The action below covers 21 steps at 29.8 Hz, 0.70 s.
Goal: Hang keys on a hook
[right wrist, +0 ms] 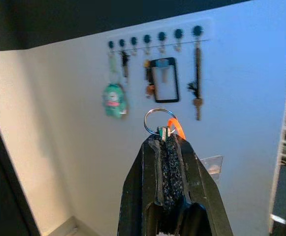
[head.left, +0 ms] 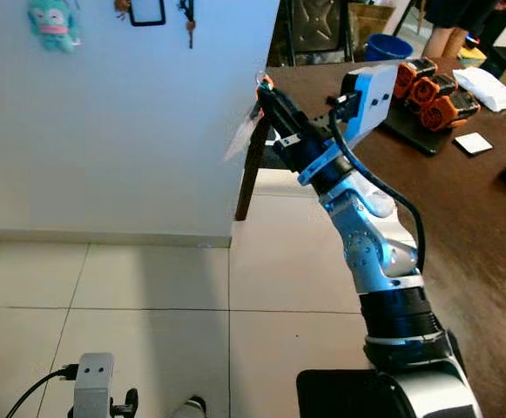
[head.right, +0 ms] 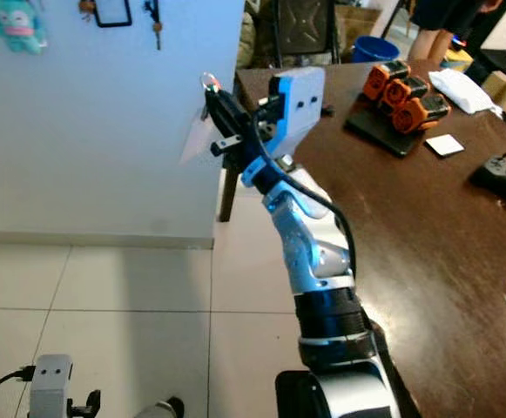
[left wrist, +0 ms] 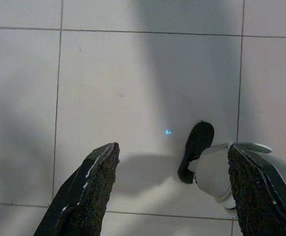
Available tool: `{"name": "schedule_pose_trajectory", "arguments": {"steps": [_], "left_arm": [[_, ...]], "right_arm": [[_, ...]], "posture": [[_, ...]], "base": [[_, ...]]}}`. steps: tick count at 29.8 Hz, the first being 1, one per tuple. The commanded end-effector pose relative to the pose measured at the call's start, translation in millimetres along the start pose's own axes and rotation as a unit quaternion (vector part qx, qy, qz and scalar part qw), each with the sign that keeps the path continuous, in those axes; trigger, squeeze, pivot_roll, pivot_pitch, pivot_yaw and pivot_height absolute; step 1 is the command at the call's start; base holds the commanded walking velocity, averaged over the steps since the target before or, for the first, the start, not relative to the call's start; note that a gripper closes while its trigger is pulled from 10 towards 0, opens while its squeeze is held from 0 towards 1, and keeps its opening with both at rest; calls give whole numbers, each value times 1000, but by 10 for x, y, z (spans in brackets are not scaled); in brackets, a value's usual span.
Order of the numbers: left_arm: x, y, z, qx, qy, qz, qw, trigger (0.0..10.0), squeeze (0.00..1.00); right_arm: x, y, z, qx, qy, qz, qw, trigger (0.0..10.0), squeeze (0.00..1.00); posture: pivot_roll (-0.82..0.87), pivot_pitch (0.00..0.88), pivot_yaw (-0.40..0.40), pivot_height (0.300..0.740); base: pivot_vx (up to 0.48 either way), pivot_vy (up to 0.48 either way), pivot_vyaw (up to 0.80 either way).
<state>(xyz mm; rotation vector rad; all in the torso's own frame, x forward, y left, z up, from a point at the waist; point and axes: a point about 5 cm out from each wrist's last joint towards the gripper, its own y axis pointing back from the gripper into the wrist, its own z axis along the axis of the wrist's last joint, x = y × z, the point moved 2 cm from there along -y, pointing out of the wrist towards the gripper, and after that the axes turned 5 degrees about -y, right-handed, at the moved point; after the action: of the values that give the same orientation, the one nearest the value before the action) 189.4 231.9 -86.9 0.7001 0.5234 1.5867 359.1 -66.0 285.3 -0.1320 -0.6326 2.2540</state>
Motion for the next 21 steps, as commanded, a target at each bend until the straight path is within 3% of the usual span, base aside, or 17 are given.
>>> {"name": "schedule_pose_trajectory", "arguments": {"steps": [1, 5, 16, 21], "left_arm": [[-26, 39, -121, 18, -6, -7, 1000, 10000, 0], [-32, 36, -111, 16, -7, -8, 1000, 10000, 0], [-44, 30, -95, 14, -10, -12, 1000, 10000, 0], [-24, 19, -62, 9, -8, -10, 1000, 10000, 0]], "right_arm": [[-11, 5, -13, 3, 10, -1, 1000, 10000, 0], [31, 9, -25, 10, 16, 15, 1000, 10000, 0], [101, 20, -66, 22, 28, 38, 999, 10000, 0], [68, 4, -72, 21, 33, 25, 999, 10000, 0]], "posture": [[166, 97, -40, 740], [160, 113, -36, 740], [152, 107, -39, 740], [149, 98, -35, 740]], "base": [[270, 0, 0], [290, 0, 0], [303, 0, 798], [319, 0, 0]]}}
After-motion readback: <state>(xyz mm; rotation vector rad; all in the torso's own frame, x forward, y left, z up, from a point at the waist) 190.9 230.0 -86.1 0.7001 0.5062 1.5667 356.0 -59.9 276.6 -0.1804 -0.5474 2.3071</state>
